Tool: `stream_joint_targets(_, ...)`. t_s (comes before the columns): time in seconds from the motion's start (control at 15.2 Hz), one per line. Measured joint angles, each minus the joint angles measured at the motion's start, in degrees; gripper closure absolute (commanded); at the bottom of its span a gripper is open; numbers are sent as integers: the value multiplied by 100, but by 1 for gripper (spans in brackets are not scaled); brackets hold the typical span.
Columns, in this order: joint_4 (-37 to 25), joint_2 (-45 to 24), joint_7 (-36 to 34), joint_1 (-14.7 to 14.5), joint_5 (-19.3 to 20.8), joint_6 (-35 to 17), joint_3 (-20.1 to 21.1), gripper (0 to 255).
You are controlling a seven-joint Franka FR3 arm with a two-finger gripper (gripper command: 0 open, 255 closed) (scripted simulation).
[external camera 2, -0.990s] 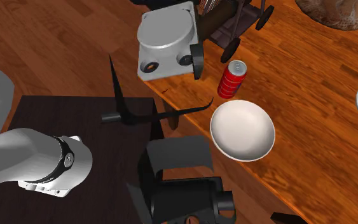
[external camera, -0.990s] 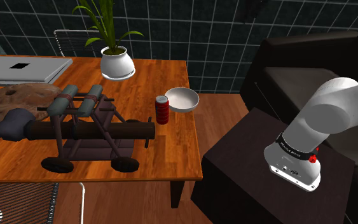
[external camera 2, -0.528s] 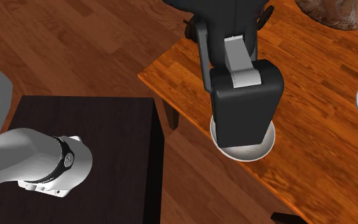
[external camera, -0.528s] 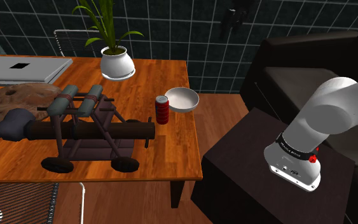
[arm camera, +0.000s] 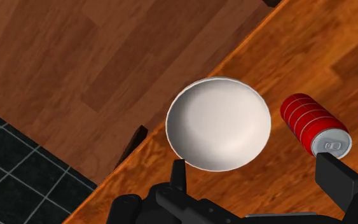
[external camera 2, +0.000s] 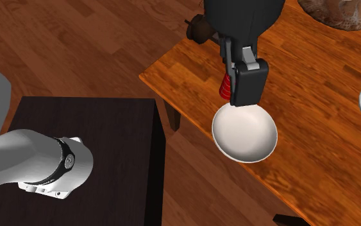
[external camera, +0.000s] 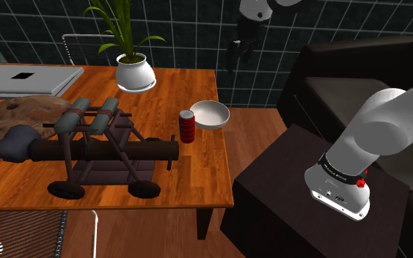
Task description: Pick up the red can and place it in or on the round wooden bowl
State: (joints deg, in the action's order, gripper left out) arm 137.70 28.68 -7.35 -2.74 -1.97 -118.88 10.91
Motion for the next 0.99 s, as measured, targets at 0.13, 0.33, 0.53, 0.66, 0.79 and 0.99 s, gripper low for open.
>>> stream_joint_targets(0.13,20,-262,-150,-33,-16,-237,133,0)
stream_joint_targets(0.33,-123,-839,-440,-67,18,-601,374,0)
stream_joint_targets(0.53,-377,-1428,-788,-108,113,-859,625,0)
stream_joint_targets(0.66,-460,-1816,-1002,-126,216,-1107,759,0)
stream_joint_targets(0.79,-600,-2198,-1214,-150,341,-1285,870,0)
stream_joint_targets(0.99,-883,-2850,-1583,-211,607,-1543,1010,0)
